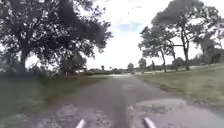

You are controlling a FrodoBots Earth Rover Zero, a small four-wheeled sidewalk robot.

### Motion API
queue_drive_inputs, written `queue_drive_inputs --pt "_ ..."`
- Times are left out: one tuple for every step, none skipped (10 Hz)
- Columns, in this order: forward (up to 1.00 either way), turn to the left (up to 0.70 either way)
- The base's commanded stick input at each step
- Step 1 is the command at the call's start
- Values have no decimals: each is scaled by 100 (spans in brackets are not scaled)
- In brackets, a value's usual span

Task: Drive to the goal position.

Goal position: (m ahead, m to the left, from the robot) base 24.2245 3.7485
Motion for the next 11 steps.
queue_drive_inputs --pt "70 0" --pt "70 0" --pt "70 0" --pt "70 -9" --pt "70 -30" --pt "70 0" --pt "70 0" --pt "70 0" --pt "70 0" --pt "70 0" --pt "70 0"
